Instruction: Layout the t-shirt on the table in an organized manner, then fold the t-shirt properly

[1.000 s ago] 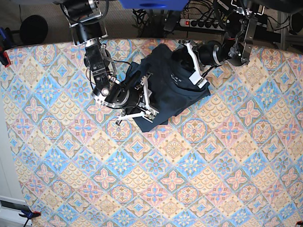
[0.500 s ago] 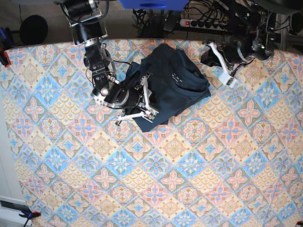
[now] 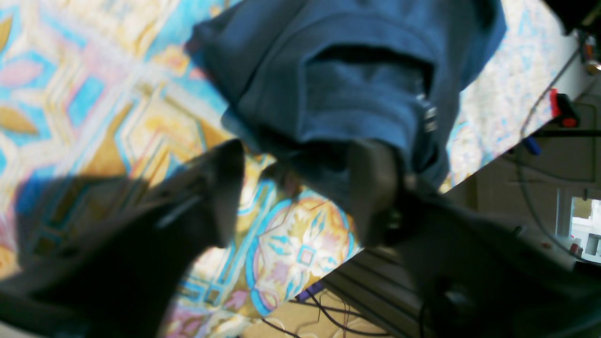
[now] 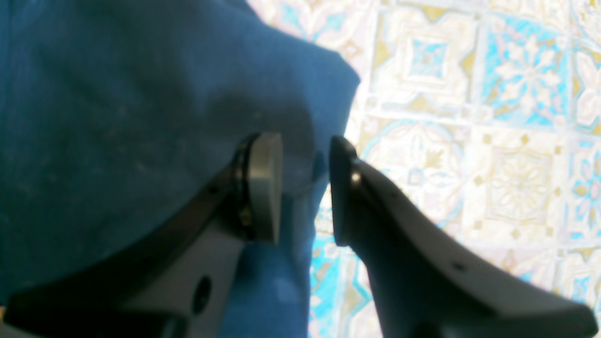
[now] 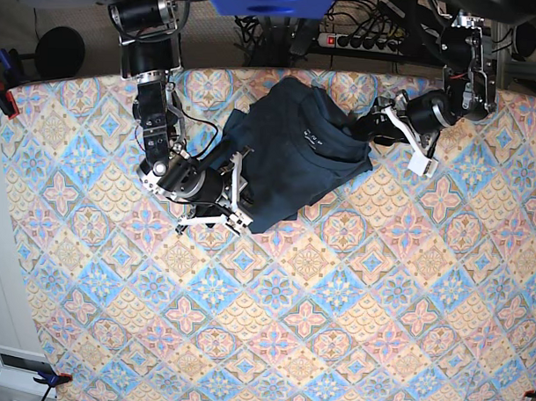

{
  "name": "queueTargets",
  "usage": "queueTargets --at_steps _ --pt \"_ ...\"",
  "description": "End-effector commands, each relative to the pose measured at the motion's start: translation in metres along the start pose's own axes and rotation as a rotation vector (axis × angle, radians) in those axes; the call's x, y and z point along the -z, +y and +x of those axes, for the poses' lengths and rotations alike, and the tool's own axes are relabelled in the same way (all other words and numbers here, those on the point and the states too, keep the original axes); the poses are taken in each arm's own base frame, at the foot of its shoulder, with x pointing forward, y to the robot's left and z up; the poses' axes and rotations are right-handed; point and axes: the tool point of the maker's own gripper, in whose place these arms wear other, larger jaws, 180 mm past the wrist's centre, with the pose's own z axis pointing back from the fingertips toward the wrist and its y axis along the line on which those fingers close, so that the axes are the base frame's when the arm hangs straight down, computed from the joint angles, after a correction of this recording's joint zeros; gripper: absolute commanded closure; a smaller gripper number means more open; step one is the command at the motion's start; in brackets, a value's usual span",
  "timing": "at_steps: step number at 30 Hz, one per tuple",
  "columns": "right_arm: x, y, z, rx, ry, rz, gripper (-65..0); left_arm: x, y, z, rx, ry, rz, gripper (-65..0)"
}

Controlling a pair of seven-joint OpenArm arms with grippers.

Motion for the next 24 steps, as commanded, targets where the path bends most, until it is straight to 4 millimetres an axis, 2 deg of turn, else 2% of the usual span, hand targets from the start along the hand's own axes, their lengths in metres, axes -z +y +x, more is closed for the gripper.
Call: queueTargets --at_steps 1,3,12,16,21,24 --pt "-0.005 -0.008 0.016 -0.008 -0.053 -0.017 -16.5 -0.001 -0.008 0.009 0.012 -0.027 -0.030 -42.0" --pt "-0.005 -0.008 0.016 -0.008 -0.053 -0.017 -16.5 0.002 -0.011 0.014 0.023 -0.029 -0.039 -43.5" --pt "-0.005 -0.008 0.016 -0.008 -0.052 -0.017 -16.5 0.017 -0.026 0.031 0.004 -0.089 -0.083 -41.5" --pt "-0.005 -0.008 0.016 -0.008 -0.052 -0.017 -16.5 0.025 -0.016 0.017 -0.066 -0.059 -0.083 -41.5" --pt "-0.005 -0.008 0.017 -0.008 -0.055 -0.017 -16.5 0.018 -0.018 0.007 -0.119 -0.028 -0.120 -41.5" --pt "-0.005 -0.008 0.017 -0.007 -0.056 -0.018 -16.5 0.007 -0.016 0.014 -0.187 -0.088 -0.156 -41.5"
